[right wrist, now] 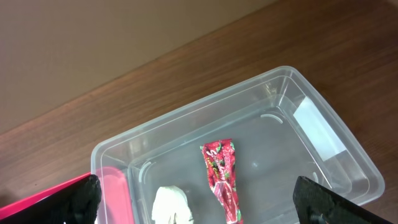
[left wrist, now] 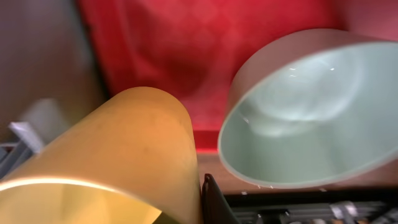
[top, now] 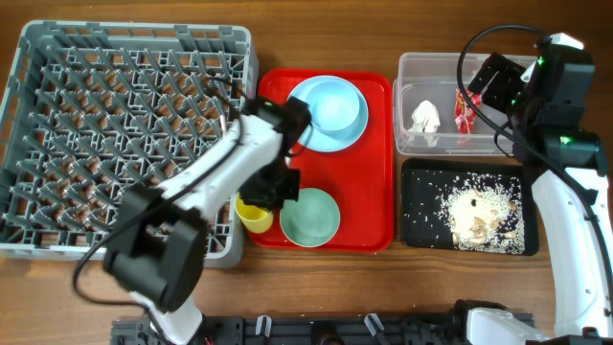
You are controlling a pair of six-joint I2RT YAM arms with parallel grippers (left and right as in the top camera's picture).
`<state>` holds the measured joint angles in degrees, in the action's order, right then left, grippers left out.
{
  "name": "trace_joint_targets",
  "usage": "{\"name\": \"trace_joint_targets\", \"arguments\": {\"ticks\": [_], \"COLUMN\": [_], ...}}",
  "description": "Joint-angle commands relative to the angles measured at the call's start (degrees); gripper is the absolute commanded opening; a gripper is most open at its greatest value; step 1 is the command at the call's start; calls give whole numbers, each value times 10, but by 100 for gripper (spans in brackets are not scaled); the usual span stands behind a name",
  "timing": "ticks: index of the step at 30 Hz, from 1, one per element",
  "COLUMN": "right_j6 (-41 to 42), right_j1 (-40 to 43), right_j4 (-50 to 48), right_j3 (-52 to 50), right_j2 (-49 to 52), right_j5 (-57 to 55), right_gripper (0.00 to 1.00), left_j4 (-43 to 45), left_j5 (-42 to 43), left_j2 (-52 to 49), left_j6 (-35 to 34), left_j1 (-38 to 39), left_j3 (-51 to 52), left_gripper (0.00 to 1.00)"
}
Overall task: Sort waste into correct bins and load items into the dishwasher rack
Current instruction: 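Lift the yellow cup with the left gripper and carry it over the rack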
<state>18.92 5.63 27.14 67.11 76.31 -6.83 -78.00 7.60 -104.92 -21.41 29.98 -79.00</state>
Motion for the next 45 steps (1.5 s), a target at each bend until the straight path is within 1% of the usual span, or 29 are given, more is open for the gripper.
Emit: {"name": "trace_joint_targets", "arguments": {"ticks": [1, 2, 3, 4, 5, 8, 9, 10, 12, 14, 16, 17, 18, 21, 25, 26, 28, 29, 32, 35, 38, 40, 42, 43, 45], "right_j6": [-9, -9, -9, -9, -9, -9, -9, -9, -9, -9, -9, -9, -9, -9, -9, -9, -8, -9, -9, -9, -9, -8, -9, -9, -9], "right_j1": [0, 0, 0, 0, 0, 0, 0, 0, 0, 0, 0, 0, 0, 0, 0, 0, 0, 0, 0, 0, 0, 0, 0, 0, 0], "right_j4": [-1, -1, -1, -1, -1, -1, -1, -1, -1, -1, -1, -1, -1, -1, -1, -1, -1, -1, -1, -1, -1, -1, -1, -1, -1], "right_j3": [0, 0, 0, 0, 0, 0, 0, 0, 0, 0, 0, 0, 0, 0, 0, 0, 0, 0, 0, 0, 0, 0, 0, 0, 0], "right_j2": [2, 2, 2, 2, 2, 2, 2, 2, 2, 2, 2, 2, 2, 2, 2, 2, 2, 2, 2, 2, 2, 2, 2, 2, 2], "right_j5": [5, 5, 5, 5, 5, 5, 5, 5, 5, 5, 5, 5, 5, 5, 5, 5, 5, 5, 5, 5, 5, 5, 5, 5, 5], "right_gripper": [100, 100, 100, 100, 100, 100, 100, 100, 99, 100, 100, 100, 100, 100, 100, 100, 100, 100, 100, 100, 100, 100, 100, 100, 100], "left_j4": [-8, 1, 25, 62, 88, 203, 232, 248, 245, 242, 247, 256, 273, 327, 388, 395, 397, 402, 419, 418, 406, 376, 334, 308, 278], "left_j5": [-12, -11, 18, 94, 144, 358, 429, 479, 511, 591, 707, 790, 829, 828, 826, 820, 770, 759, 759, 758, 758, 744, 698, 669, 653], "left_j2": [104, 133, 167, 199, 214, 240, 231, 216, 166, 112, 68, 39, 13, -57, -107, -120, -144, -156, -185, -212, -216, -214, -214, -214, -213], "left_j6": [17, 18, 36, 69, 82, 104, 107, 108, 117, 170, 202, 228, 229, 221, 221, 221, 221, 222, 221, 223, 222, 222, 223, 223, 223], "left_j1": [-40, -50, -64, -86, -103, -189, -223, -253, -308, -351, -376, -386, -392, -391, -391, -391, -392, -393, -396, -396, -403, -416, -428, -437, -449], "left_j3": [-30, -43, -58, -70, -73, -74, -74, -74, -74, -74, -74, -74, -74, -74, -74, -74, -74, -74, -74, -74, -74, -74, -74, -74, -74], "left_gripper": [4, 4, 4, 4, 4, 4, 4, 4, 4, 4, 4, 4, 4, 4, 4, 4, 4, 4, 4, 4, 4, 4, 15, 19, 23]}}
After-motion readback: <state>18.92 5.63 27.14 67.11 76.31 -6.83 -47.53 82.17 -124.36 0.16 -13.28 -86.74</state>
